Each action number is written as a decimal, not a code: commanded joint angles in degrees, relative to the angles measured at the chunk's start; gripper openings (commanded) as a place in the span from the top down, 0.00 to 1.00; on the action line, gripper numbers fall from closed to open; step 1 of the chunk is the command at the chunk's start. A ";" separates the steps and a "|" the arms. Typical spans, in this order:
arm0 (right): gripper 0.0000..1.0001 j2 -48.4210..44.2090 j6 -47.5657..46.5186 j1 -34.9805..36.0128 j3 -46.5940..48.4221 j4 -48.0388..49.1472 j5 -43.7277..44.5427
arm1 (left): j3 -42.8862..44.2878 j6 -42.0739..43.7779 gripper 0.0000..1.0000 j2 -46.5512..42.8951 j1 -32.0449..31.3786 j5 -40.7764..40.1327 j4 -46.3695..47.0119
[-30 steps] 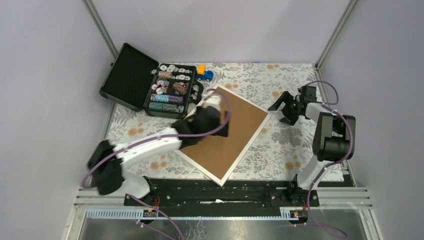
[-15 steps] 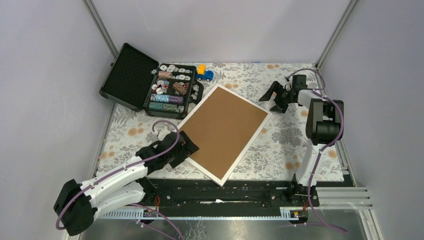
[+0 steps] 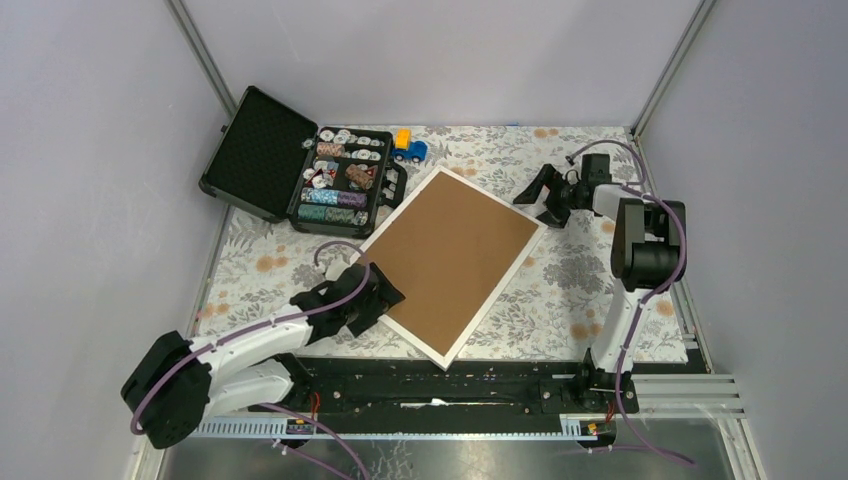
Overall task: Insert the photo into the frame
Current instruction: Adjust the photo frame at the center of the board.
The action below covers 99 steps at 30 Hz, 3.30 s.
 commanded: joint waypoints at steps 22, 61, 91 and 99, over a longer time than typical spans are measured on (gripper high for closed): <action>0.00 -36.05 2.39 -0.16 -44.73 4.46 -0.48 | 23.27 28.74 0.01 22.30 3.46 0.13 1.85; 0.11 -37.17 -1.67 1.77 -37.60 -4.84 12.58 | 9.06 30.10 0.01 9.01 9.31 7.57 6.87; 0.09 -42.03 2.11 17.65 -37.72 -8.43 22.97 | 12.08 28.73 0.01 11.92 7.27 7.97 10.22; 0.00 -42.33 0.64 16.74 -32.71 -9.87 31.59 | 12.08 30.29 0.01 16.19 8.10 9.15 11.36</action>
